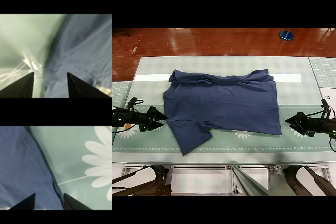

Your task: Fold the shirts.

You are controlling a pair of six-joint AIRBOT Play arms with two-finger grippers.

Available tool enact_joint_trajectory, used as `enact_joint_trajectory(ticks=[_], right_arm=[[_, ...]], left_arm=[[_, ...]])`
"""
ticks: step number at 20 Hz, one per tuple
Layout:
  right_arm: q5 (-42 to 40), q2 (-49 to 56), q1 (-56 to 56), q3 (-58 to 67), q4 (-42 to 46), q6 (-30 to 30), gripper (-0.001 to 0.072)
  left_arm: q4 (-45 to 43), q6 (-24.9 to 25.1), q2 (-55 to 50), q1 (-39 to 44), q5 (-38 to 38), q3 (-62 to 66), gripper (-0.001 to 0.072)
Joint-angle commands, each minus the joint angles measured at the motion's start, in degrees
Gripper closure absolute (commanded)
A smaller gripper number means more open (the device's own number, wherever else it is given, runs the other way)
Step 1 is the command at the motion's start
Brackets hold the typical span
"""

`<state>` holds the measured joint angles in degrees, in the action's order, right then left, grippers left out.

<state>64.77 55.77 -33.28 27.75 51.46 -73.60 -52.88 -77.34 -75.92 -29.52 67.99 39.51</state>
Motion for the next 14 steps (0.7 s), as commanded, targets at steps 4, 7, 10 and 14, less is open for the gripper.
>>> enact_joint_trajectory(ticks=[4,7,10,14], right_arm=[[0.55,-0.39,-0.13,-0.85,2.12,0.2,0.0304],[0.59,-0.39,-0.11,-0.85,12.92,-6.99,0.0304],[2.19,-0.15,-0.07,-1.27,9.7,-6.84,0.0304],[3.04,5.4,-0.07,-1.68,2.93,-3.63,0.0304]], left_arm=[[0.55,1.2,-5.49,8.87,-0.46,4.31,0.0596],[0.57,2.32,-5.42,10.08,1.29,7.26,0.0689],[0.61,2.27,-5.42,9.99,2.25,9.86,0.0689],[1.01,2.21,-5.42,10.25,2.12,10.43,0.0689]])
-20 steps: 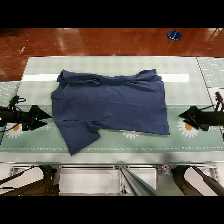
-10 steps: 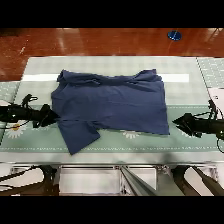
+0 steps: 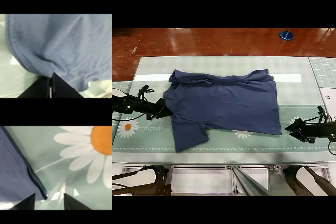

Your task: Fold the shirts.

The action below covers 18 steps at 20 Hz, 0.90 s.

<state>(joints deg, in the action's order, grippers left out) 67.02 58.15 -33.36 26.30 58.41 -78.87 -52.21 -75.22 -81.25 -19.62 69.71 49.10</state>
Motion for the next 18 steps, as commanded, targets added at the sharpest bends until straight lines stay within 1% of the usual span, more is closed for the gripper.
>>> enact_joint_trajectory(ticks=[1,4,6,9,10,11,13,14,16,18], right_arm=[[0.76,4.63,0.02,-0.24,-6.27,4.04,0.0304],[0.83,8.59,0.15,-0.24,-9.33,6.16,0.0304],[-0.33,10.23,3.23,-0.24,-10.4,6.56,0.0304],[-5.97,11.45,10.67,0.31,-15.04,6.47,0.0305],[-7.45,11.78,12.92,1.14,-16.46,5.88,0.0324],[-7.91,12.2,14.75,2.34,-16.96,5.68,0.0414],[-7.43,13.22,18.45,5.53,-16.98,6.51,0.0694],[-6.71,13.35,19.87,7.32,-16.96,6.82,0.0689],[-2.29,13.22,21.55,14.03,-16.72,7.52,0.0689],[1.7,11.5,21.68,24.76,-16.44,7.56,0.0689]], left_arm=[[0.35,-0.02,-0.09,0.68,0.37,0.83,0.0689],[0.35,-0.02,-0.09,1.57,0.11,0.83,0.0689],[0.35,-0.02,-0.11,2.19,-0.57,0.83,0.0689],[0.48,-0.07,-0.09,2.95,-1.14,0.83,0.0689],[0.87,-0.04,-0.09,3.06,-1.11,0.83,0.0689],[1.22,-0.02,-0.09,3.17,-1.11,0.83,0.0689],[1.27,-0.02,-0.09,3.26,-1.11,0.87,0.0689],[1.77,-0.02,0.02,3.21,-1.01,0.98,0.0689],[4.39,0.02,0.63,3.15,0.57,3.65,0.0689],[11.47,1.62,2.69,2.95,1.92,10.1,0.0689]])
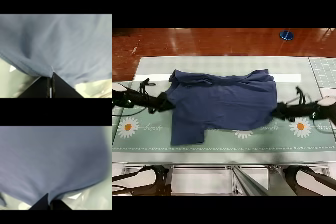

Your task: Fold the shirts.

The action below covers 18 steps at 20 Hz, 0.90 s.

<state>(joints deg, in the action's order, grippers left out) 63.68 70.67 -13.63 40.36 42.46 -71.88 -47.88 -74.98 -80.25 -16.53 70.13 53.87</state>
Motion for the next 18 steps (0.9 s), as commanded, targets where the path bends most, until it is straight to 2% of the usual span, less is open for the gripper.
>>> enact_joint_trajectory(ticks=[1,3,6,7,9,13,15,18], right_arm=[[6.23,-2.38,1.9,17.14,0.07,-0.09,0.0689],[7.13,-5.66,1.9,31.98,3.8,-2.56,0.0689],[4.24,-10.23,1.9,51.08,13.18,-7.21,0.0689],[4.09,-11.56,1.9,56.22,15.98,-8.66,0.0689],[5.49,-14.73,1.9,63.52,19.58,-9.16,0.0689],[6.56,-25.16,1.9,66.42,24.92,-9.38,0.0689],[8.57,-29.79,1.9,66.42,25.99,-10.03,0.0689],[14.29,-34.4,1.9,66.42,26.58,-10.58,0.0689]], left_arm=[[12.33,2.43,3.28,-0.28,1.36,9.27,0.0689],[21.31,5.86,7.32,-0.26,0.02,19.1,0.0689],[21.59,5.95,13.68,-0.35,-4.11,35.41,0.069],[19.41,5.18,15.5,-0.35,-4.9,39.93,0.069],[9.07,1.14,20.26,-0.24,-5.03,48.04,0.069],[-12.41,-3.76,33.22,-0.26,-5.03,52.54,0.069],[-18.58,-4.42,39.23,-0.26,-3.67,52.54,0.069],[-22.45,-4.44,46.16,-0.22,-1.36,52.41,0.069]])
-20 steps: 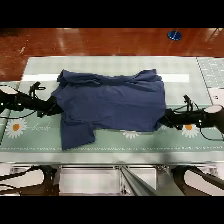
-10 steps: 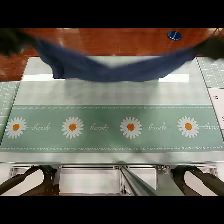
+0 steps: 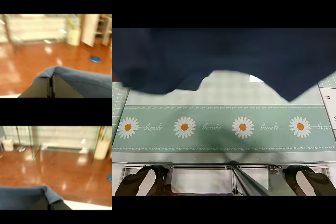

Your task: Fold the shirts.

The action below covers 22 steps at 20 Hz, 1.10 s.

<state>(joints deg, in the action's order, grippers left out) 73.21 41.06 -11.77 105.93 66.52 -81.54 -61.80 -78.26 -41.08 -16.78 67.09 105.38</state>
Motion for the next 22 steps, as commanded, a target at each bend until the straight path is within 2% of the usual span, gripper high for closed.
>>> enact_joint_trajectory(ticks=[1,6,9,11,14,16,20,22], right_arm=[[6.99,-5.68,0.04,0.83,3.34,-1.81,0.0689],[14.95,-6.75,0.04,-1.84,3.52,-4.37,0.0689],[13.64,-6.69,0.04,-10.36,-2.62,-4.11,0.0689],[11.67,-6.45,0.04,-19.34,-3.13,-3.67,0.0689],[5.99,-3.78,0.09,-32.79,-4.81,-1.51,0.0689],[1.01,1.14,0.09,-38.23,-6.67,1.05,0.0689],[-10.4,17.94,0.07,-38.97,-11.54,5.53,0.0689],[-14.43,27.21,0.09,-36.39,-13.18,6.29,0.0689]], left_arm=[[-8.79,-1.55,8.72,0.02,2.32,0.9,0.069],[-9.27,-2.43,10.64,5.29,2.71,-2.62,0.0689],[-9.16,-2.64,9.55,6.8,6.69,-11.76,0.0689],[-9.16,-2.67,7.87,6.8,6.34,-20.02,0.0689],[-8.94,-6.69,2.38,6.8,-0.28,-31.04,0.069],[-7.87,-6.93,-3.13,6.8,-7.78,-35.32,0.069],[-4.33,-6.93,-19.26,8.07,-19.71,-34.88,0.069],[-1.11,-8.76,-28.76,9.01,-24.55,-31.41,0.069]])
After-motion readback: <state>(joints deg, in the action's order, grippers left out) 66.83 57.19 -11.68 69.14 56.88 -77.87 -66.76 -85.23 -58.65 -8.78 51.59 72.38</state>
